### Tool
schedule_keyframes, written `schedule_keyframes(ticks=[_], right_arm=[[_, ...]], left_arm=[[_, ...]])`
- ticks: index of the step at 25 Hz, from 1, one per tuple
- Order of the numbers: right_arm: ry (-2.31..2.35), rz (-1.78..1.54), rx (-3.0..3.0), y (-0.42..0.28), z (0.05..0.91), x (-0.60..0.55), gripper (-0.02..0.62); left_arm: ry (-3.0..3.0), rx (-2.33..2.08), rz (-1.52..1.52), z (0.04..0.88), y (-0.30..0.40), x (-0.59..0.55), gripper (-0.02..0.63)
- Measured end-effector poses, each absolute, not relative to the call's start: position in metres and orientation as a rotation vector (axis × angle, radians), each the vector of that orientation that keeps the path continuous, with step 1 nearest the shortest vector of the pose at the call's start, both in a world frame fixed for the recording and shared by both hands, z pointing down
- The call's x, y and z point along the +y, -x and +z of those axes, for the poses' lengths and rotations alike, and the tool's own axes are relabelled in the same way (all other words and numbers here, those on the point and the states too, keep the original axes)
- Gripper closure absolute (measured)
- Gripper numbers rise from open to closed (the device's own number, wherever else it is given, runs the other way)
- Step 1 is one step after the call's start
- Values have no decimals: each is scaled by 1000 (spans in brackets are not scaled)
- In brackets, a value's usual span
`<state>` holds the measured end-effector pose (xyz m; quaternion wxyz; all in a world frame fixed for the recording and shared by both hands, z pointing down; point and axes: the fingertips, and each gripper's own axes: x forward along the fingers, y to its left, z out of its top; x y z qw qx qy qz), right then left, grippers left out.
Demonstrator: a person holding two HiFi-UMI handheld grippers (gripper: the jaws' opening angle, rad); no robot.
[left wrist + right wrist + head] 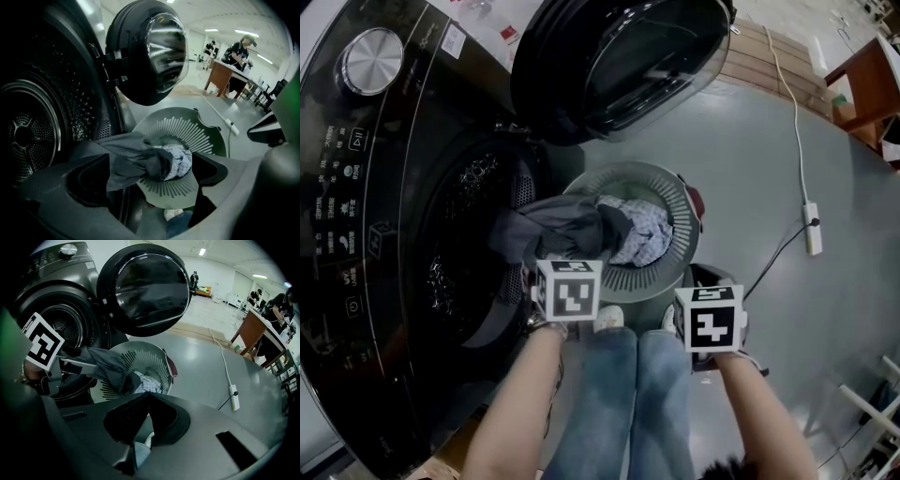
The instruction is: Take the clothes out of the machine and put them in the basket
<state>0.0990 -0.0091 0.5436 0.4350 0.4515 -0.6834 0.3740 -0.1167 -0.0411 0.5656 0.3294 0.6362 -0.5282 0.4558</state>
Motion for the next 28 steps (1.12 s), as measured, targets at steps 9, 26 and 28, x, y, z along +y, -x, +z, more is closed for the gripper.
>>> schedule_keyframes(ticks=[9, 26, 28], right_arm=[[-1083, 933, -1708, -74, 566, -5, 594], [-1007, 903, -1700, -45, 586, 1, 594], [-1010, 911, -1699, -44, 586, 2, 594]], left_arm=[[-1423, -1611, 1439, 584, 237, -38, 89], [-1319, -1441, 1413, 634, 284, -51, 108], [-1319, -1397, 1399, 636, 282, -51, 123]])
